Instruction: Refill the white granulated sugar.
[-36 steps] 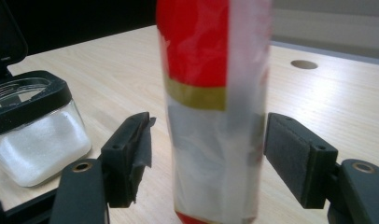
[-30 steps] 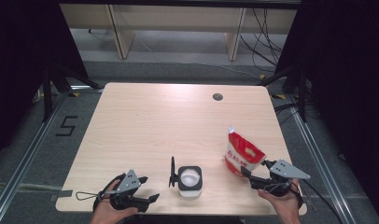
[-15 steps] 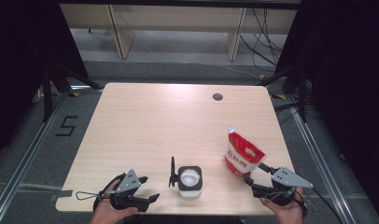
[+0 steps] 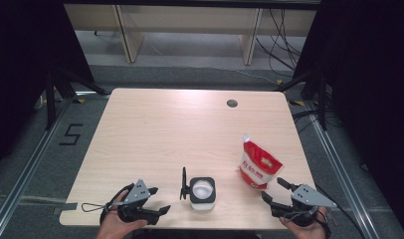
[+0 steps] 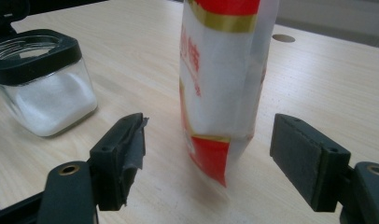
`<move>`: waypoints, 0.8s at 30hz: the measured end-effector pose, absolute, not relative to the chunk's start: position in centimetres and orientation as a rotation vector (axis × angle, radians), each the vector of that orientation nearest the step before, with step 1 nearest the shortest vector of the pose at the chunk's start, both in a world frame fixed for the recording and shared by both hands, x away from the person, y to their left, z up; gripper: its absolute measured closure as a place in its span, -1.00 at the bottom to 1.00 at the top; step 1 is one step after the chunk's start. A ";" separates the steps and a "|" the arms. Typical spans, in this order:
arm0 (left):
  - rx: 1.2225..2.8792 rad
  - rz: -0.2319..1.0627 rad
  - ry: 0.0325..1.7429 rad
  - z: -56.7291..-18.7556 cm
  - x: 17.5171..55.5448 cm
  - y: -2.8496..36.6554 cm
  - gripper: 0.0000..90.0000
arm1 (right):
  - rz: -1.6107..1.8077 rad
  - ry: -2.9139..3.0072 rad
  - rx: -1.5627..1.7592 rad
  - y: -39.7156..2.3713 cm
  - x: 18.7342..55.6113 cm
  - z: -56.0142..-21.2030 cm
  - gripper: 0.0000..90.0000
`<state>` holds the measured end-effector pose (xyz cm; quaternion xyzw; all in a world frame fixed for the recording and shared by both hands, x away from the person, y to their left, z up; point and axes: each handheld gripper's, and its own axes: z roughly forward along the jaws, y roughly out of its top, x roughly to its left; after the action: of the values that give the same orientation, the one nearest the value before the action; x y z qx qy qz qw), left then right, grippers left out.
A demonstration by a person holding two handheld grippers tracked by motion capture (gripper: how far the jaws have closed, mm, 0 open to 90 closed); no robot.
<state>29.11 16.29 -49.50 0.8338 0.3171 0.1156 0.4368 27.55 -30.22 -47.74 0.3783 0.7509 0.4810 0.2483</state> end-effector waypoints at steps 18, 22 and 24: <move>2.036 0.276 0.795 -49.3 28.9 16.0 -0.42 | 1.240 2.109 1.004 -29.7 26.5 -48.0 -0.43; 2.037 0.275 0.797 -49.2 29.0 16.0 -0.42 | 1.262 2.102 1.011 -29.7 26.5 -48.1 -0.43; 2.046 0.287 0.774 -49.2 29.1 16.1 -0.42 | 1.248 2.100 1.000 -29.7 26.4 -48.1 -0.43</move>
<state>29.07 16.05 -49.19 0.8278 0.3131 0.1161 0.4508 26.41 -29.70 -48.06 0.3668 0.7707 0.4581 0.2483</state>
